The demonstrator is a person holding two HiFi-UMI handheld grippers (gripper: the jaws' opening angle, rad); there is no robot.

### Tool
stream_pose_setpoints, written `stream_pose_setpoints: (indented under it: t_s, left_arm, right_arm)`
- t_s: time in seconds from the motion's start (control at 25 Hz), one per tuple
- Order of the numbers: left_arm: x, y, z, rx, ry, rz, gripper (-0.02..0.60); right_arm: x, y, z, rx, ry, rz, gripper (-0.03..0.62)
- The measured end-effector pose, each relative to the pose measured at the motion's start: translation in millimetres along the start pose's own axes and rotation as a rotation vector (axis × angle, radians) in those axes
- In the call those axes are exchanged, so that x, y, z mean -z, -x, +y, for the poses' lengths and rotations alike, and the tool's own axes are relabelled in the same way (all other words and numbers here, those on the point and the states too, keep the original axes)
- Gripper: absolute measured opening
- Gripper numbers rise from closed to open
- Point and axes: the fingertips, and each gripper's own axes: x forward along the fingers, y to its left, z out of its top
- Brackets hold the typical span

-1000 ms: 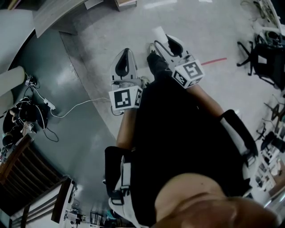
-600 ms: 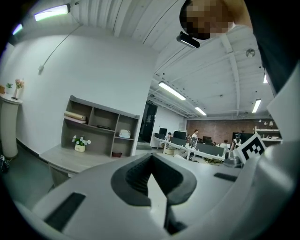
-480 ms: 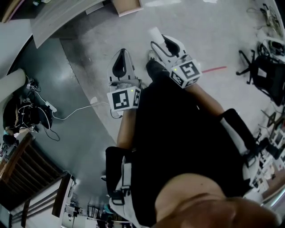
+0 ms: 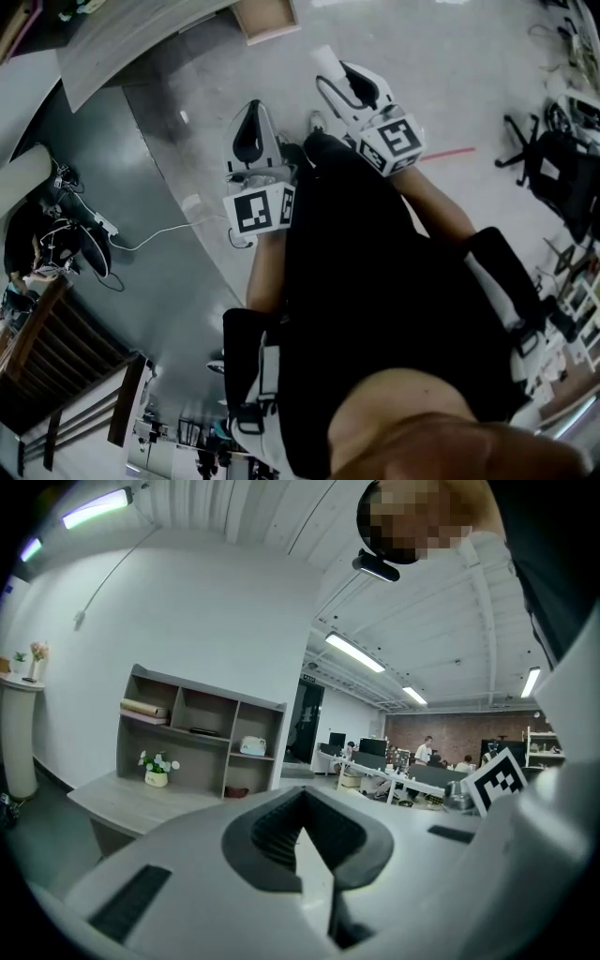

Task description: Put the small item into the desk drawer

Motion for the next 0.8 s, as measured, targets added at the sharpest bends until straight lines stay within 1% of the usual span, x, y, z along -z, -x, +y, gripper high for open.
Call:
stream_pose_setpoints:
  t_s: [0.12, 0.24, 0.4, 0.6, 0.8]
  left_arm:
    - [-7, -15, 4, -0.004, 0.009, -0.005, -0.002]
    - [-8, -30, 12, 0.016, -0.007, 0.004, -0.002]
    - [-7, -52, 23, 0.033, 0.010, 0.003, -0.002]
    - [-9, -82, 49, 0.066, 0.021, 0.007, -0.002]
    - [-17, -111, 72, 0.083, 0.055, -0.001, -0.002]
  right_arm:
    - [0, -16, -12, 0.004, -0.007, 0.008, 0.164]
    - [-1, -36, -21, 0.012, -0.005, 0.018, 0.164]
    - [5, -62, -38, 0.045, -0.013, 0.033, 0.164]
    - [4, -99, -48, 0.065, -0.003, 0.030, 0.164]
    - [12, -132, -58, 0.090, -0.019, 0.065, 0.164]
